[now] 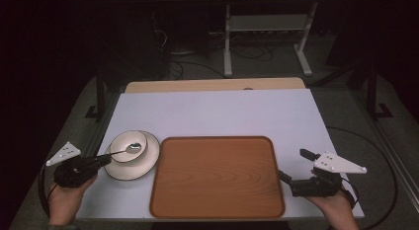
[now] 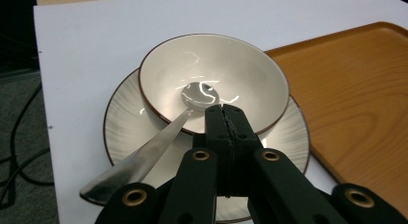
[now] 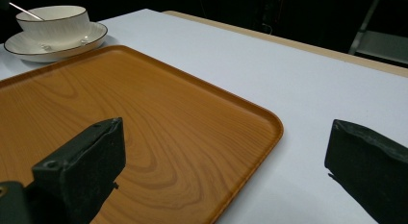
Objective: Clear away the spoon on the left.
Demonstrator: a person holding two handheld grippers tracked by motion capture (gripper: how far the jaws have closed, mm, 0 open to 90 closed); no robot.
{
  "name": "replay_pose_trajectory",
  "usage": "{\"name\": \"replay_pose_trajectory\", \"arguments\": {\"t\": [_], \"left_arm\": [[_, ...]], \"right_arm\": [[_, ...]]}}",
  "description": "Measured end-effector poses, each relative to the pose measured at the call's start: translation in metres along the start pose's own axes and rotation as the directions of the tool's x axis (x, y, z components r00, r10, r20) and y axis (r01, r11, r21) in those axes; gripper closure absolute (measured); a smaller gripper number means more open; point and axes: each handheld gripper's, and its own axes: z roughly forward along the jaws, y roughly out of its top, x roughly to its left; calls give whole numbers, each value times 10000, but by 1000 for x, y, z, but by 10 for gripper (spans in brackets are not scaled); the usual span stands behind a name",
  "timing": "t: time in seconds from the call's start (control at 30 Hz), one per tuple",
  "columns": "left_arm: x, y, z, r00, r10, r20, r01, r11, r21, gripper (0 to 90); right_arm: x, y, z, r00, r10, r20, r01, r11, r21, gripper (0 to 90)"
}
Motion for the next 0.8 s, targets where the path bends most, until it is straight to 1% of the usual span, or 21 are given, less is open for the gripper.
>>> {"name": "replay_pose_trajectory", "arguments": {"t": [0.27, 0.43, 0.67, 0.8], "left_arm": [[7, 0, 3, 9995, -193, -254, 191, 9998, -79, 900], [12, 1, 5, 9988, -244, -426, 240, 9997, -97, 900], [19, 4, 10, 9969, -380, -683, 370, 9992, -163, 900], [23, 6, 13, 9955, -380, -863, 365, 9992, -188, 900]], "right_arm": [[0, 0, 1, 10000, -9, 8, 9, 10000, 14, 0], [-1, 0, 1, 10000, 13, 29, -13, 10000, 21, 0], [-1, 0, 1, 10000, -11, 42, 11, 10000, 44, 0], [0, 0, 1, 10000, -80, 43, 80, 10000, 53, 0]]}}
